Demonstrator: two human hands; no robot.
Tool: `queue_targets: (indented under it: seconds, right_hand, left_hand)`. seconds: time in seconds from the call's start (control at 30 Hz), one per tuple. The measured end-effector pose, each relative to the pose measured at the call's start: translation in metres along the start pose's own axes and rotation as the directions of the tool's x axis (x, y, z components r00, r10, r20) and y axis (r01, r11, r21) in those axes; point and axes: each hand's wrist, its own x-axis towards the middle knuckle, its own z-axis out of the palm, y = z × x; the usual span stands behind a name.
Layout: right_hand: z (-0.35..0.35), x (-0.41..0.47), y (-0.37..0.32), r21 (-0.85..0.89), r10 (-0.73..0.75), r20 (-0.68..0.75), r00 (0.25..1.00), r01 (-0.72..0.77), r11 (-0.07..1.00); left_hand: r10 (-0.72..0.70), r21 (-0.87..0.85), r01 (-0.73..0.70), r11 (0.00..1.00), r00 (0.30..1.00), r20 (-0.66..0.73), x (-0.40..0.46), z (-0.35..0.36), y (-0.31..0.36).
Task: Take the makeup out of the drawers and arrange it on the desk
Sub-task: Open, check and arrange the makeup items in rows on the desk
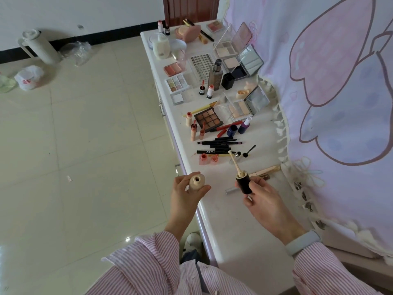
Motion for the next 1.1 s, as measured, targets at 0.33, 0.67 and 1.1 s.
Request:
queue_targets:
  seconds: [0.33, 0.67, 1.1]
  right_hand:
    - [-0.002, 0.013, 0.009, -0.492, -0.116, -0.035, 0.993, 0.084, 0.867]
    - [-0.005, 0.035, 0.027, -0.921, -0.508, 0.199, 0.838, 0.337, 0.195]
    - [-0.011, 0.057, 0.048, -0.966, -0.593, 0.255, 0.764, 0.225, -0.125]
  left_hand:
    - [0.202, 0.259, -0.177, 0.949, 0.977, -0.072, 0.010, 0.015, 0.000]
    - [0.305, 0.332, -0.281, 0.900, 0.952, -0.020, 0.008, 0.022, -0.012]
    - [0.257, 0.370, -0.326, 0.870, 0.940, 0.223, 0.011, 0.011, -0.008]
